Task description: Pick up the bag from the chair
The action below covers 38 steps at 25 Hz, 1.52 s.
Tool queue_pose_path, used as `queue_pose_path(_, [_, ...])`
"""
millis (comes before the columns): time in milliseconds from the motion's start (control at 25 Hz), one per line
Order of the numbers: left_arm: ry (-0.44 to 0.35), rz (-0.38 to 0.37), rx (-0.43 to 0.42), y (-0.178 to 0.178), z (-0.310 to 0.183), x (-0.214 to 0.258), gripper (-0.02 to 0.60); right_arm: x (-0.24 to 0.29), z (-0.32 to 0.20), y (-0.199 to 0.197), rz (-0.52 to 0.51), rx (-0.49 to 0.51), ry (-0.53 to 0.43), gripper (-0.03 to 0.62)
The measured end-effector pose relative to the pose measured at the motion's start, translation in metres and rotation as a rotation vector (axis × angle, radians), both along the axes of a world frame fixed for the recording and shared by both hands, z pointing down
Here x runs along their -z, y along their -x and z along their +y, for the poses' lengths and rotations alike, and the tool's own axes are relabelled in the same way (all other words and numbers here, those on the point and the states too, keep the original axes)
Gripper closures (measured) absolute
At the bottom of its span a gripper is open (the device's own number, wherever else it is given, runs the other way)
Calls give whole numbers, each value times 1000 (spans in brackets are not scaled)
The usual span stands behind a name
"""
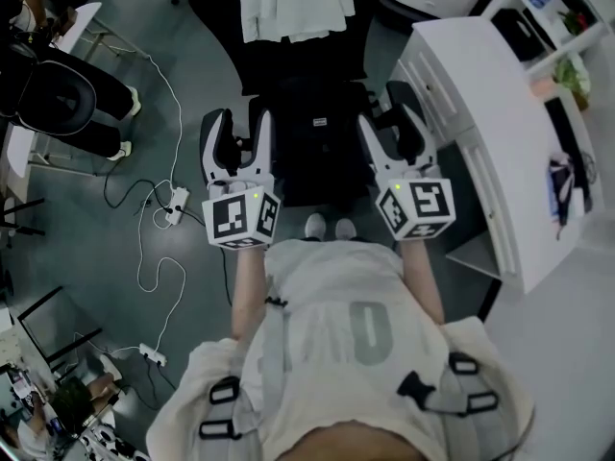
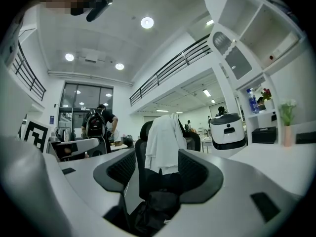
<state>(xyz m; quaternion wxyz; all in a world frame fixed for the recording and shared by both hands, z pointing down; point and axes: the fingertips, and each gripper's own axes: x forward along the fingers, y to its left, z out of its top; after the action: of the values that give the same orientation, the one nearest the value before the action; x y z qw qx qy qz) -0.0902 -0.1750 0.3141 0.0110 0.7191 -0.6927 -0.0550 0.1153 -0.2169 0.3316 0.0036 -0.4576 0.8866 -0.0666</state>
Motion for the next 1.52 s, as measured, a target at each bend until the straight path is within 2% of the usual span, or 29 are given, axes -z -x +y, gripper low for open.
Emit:
queue_pose_path(240, [13, 22, 13, 8, -10, -6, 339, -1, -13, 6, 15, 7, 7, 349])
queue_pose_path(440, [58, 33, 14, 12, -27, -20, 339, -7, -38, 20, 34, 18, 38, 350])
queue_pose_path(720, [71, 17, 43, 23, -67, -52, 339, -37, -79, 30, 48, 21, 67, 350])
queue_pose_path(880, [92, -16, 59, 36, -90, -89, 339, -70, -104, 39, 26, 22, 83, 350])
queue_pose_path(1160, [154, -56, 48, 38, -116, -174, 339, -137, -142, 50, 75, 50, 72, 350])
queue_pose_path(1520, [225, 6, 40, 30, -123, -281, 339, -254, -140, 58, 110, 58, 151, 350])
